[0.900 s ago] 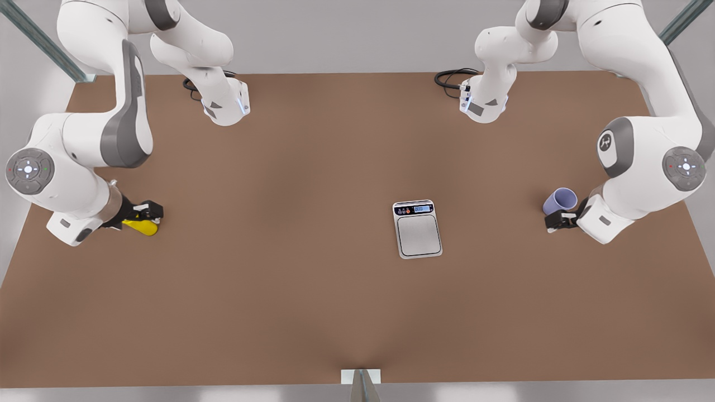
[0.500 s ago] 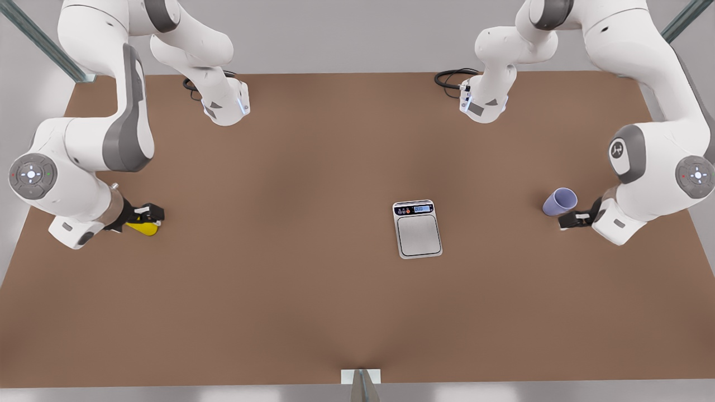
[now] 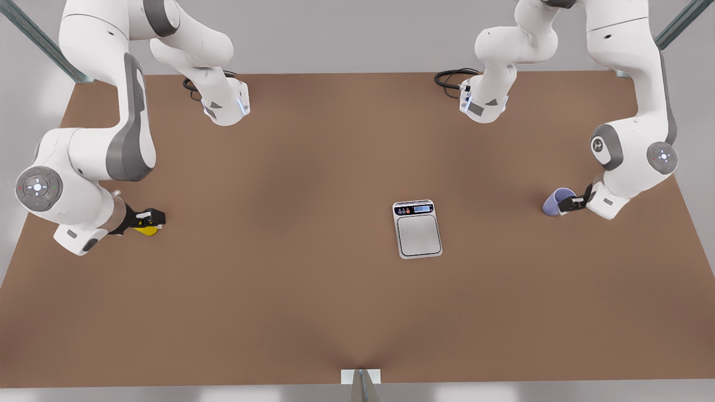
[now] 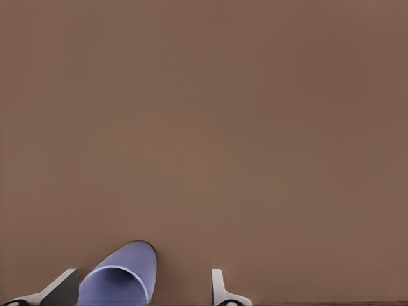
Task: Move cup to the weight, pick up sauce bottle, pour sauce
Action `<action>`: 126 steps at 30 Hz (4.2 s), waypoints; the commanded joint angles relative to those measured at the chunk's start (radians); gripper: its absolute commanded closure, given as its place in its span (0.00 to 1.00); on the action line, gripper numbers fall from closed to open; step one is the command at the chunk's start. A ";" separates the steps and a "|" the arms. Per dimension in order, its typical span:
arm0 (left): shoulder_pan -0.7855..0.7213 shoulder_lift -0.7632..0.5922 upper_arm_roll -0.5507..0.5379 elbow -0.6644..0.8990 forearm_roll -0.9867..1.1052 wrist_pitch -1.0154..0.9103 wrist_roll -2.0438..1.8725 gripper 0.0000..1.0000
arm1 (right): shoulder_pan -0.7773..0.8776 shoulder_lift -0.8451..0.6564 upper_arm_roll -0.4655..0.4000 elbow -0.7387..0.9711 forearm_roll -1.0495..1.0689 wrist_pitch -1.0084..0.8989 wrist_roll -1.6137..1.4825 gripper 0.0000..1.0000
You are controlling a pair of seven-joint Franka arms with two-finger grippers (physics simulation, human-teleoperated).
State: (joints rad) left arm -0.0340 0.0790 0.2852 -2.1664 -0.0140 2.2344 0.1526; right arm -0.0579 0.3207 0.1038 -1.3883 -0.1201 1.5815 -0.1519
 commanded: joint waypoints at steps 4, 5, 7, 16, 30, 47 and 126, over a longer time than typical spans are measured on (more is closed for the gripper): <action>0.006 0.045 0.055 -0.003 0.002 0.083 0.036 0.00 | 0.001 0.005 0.000 0.000 -0.001 0.002 0.000 0.00; 0.012 0.064 0.058 0.002 0.000 0.094 0.045 0.00 | 0.003 0.006 0.000 -0.002 -0.001 0.003 0.000 0.00; 0.019 0.087 0.084 0.017 0.000 0.093 0.071 0.00 | 0.004 0.008 0.000 -0.002 -0.001 0.003 0.002 0.00; 0.025 0.139 0.120 -0.012 -0.090 0.093 0.154 0.00 | 0.013 0.012 0.000 0.000 -0.001 -0.002 0.003 0.00; 0.025 0.130 0.212 -0.127 -0.152 0.099 0.360 0.00 | 0.016 0.020 0.000 0.000 -0.003 0.002 0.005 0.00; 0.017 0.225 0.184 -0.128 -0.210 0.191 0.390 0.50 | -0.121 0.073 0.000 -0.009 0.072 0.115 -0.779 0.00; -0.707 0.303 0.011 0.171 -0.393 0.166 -0.518 0.37 | -0.723 0.670 0.011 -0.015 0.714 -0.129 -2.358 0.17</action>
State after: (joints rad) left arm -0.7409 0.3782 0.3022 -1.9817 -0.4090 2.3778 -0.3677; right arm -0.7808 0.9910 0.1150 -1.4036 0.5949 1.4533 -2.5096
